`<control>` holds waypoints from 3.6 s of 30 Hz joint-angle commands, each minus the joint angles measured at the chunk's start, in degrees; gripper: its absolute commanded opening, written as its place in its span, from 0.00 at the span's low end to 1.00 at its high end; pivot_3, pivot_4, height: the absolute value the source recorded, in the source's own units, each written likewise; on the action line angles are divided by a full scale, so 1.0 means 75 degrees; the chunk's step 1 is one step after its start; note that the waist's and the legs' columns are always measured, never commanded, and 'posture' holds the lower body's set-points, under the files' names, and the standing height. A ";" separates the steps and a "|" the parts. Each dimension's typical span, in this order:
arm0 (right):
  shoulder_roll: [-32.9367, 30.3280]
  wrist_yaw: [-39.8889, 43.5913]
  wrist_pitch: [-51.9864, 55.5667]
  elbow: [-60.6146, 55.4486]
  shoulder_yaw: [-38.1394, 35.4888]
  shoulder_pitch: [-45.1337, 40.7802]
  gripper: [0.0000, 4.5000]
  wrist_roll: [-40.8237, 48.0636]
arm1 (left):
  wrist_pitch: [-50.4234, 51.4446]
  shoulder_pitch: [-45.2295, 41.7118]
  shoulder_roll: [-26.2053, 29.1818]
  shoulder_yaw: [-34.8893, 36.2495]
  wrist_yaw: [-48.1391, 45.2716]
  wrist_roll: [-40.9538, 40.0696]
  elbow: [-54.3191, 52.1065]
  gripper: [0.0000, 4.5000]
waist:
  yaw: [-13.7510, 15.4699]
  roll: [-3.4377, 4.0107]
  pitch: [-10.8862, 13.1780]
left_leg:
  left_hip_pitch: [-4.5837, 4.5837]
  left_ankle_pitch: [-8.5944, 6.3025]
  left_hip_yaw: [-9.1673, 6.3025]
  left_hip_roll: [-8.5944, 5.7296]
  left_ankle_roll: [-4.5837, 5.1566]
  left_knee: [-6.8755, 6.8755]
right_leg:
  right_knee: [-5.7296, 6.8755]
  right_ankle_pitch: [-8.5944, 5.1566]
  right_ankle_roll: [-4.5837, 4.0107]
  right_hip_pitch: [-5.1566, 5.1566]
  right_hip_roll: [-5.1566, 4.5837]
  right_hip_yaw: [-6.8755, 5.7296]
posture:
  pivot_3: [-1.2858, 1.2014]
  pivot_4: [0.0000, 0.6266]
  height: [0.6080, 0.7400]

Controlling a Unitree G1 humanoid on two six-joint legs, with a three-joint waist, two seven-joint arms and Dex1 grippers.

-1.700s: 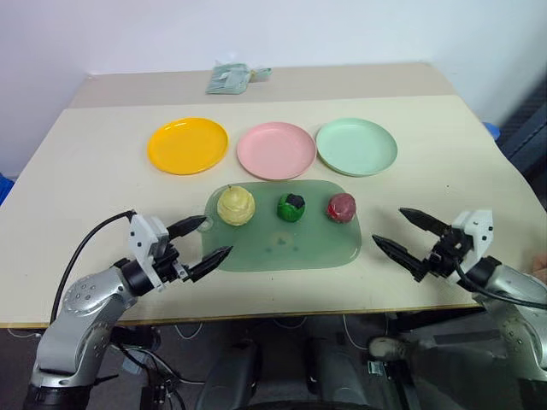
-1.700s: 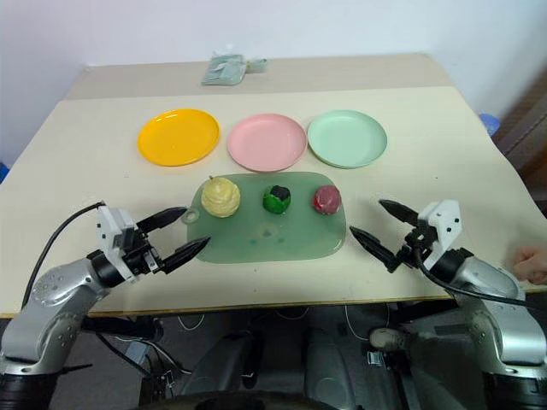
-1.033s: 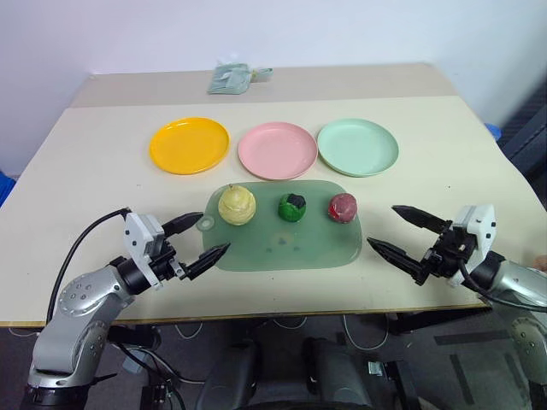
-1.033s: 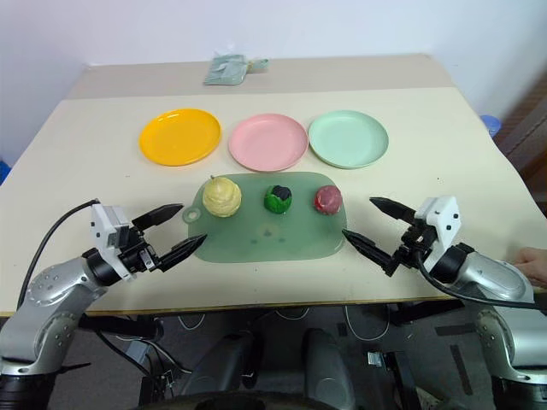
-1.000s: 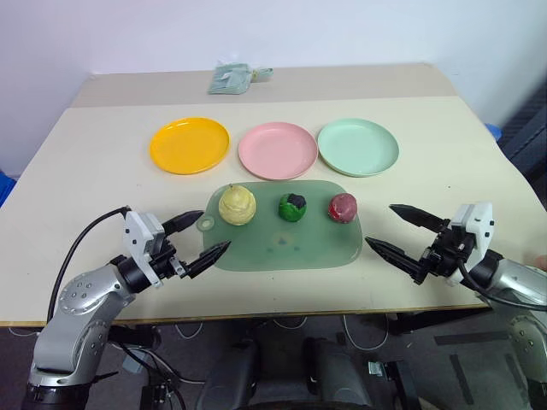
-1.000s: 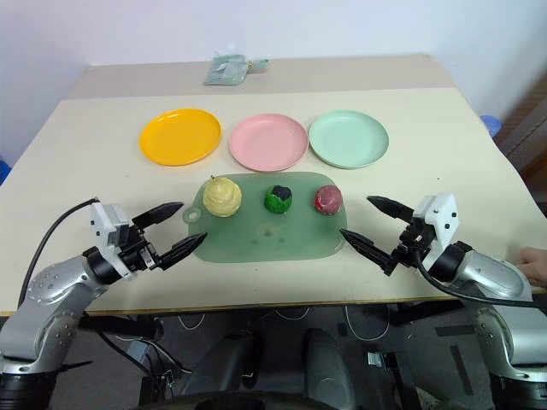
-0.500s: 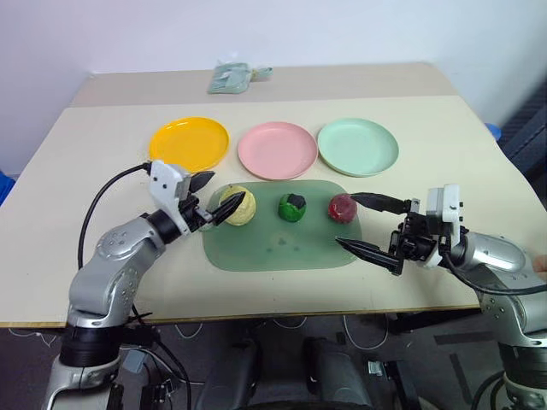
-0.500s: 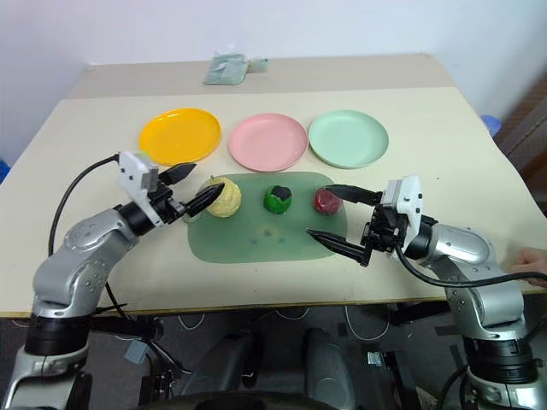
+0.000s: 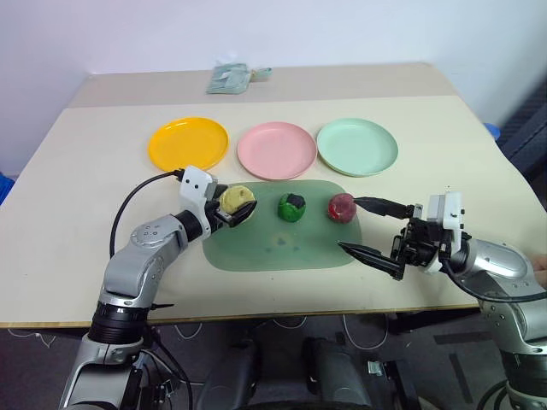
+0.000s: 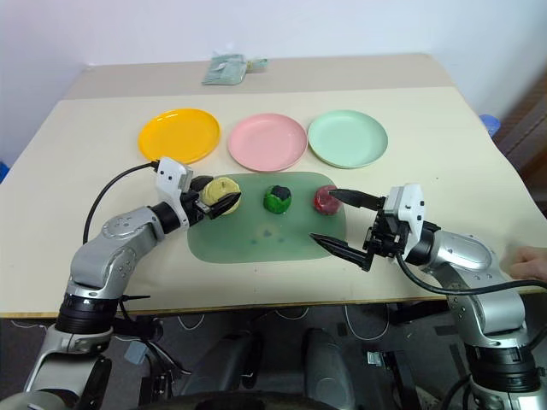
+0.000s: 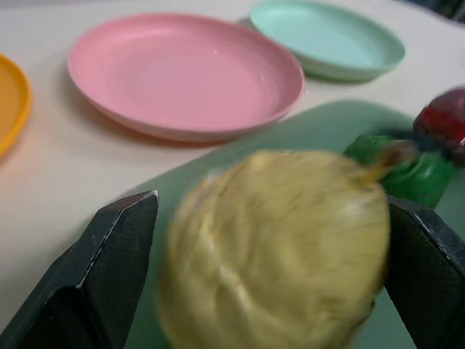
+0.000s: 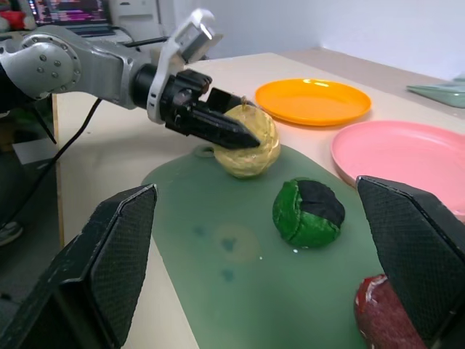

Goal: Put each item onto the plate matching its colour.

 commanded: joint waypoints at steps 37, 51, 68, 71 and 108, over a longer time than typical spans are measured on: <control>0.0668 -0.1185 -0.0807 0.0395 0.0327 -0.1323 1.00 -0.0969 | -0.5514 -0.5787 -0.0666 0.1796 0.3152 0.1985 1.0136 1.00 | -0.0001 -0.0025 0.0009 | -0.0009 0.0009 0.0004 -0.0018 -0.0013 0.0011 | 0.0003 0.0025 0.0033 -0.0007 0.0005 -0.0008 | 0.52 0.24 1.00; 0.0751 -0.1779 -0.0232 -0.0256 0.0675 -0.1448 1.00 -0.1067 | -0.4424 -0.3627 -0.0985 0.1602 -0.1090 0.0340 0.5601 1.00 | -0.0095 -0.0020 0.0006 | -0.0009 0.0007 0.0006 -0.0016 -0.0010 0.0011 | 0.0009 0.0030 0.0031 -0.0009 0.0005 0.0001 | 0.52 0.24 1.00; 0.1461 -0.2169 0.1466 0.1280 0.2985 -0.3540 1.00 -0.2482 | -0.3167 0.1063 0.1993 0.1418 -0.5971 -0.1197 0.0607 1.00 | -0.0211 -0.0010 -0.0004 | -0.0008 0.0000 0.0015 -0.0001 0.0000 0.0000 | 0.0010 0.0039 0.0008 -0.0027 0.0005 0.0022 | 0.52 0.24 1.00; 0.1500 -0.2065 0.1597 0.1459 0.3090 -0.3660 1.00 -0.2541 | -0.3156 0.1501 0.2274 0.1532 -0.6276 -0.1345 0.0236 1.00 | -0.0188 -0.0010 -0.0003 | -0.0008 0.0001 0.0015 0.0000 0.0000 -0.0008 | 0.0012 0.0038 0.0005 -0.0034 0.0005 0.0023 | 0.52 0.24 1.00; 0.1927 -0.1833 0.3322 0.1504 0.2602 -0.4732 0.21 -0.2810 | -0.3354 0.2625 0.2135 0.1559 -0.5215 -0.1290 -0.1329 1.00 | -0.0193 -0.0006 -0.0001 | -0.0012 0.0000 0.0017 0.0002 -0.0001 -0.0011 | 0.0007 0.0039 0.0005 -0.0037 0.0006 0.0020 | 0.52 0.24 1.00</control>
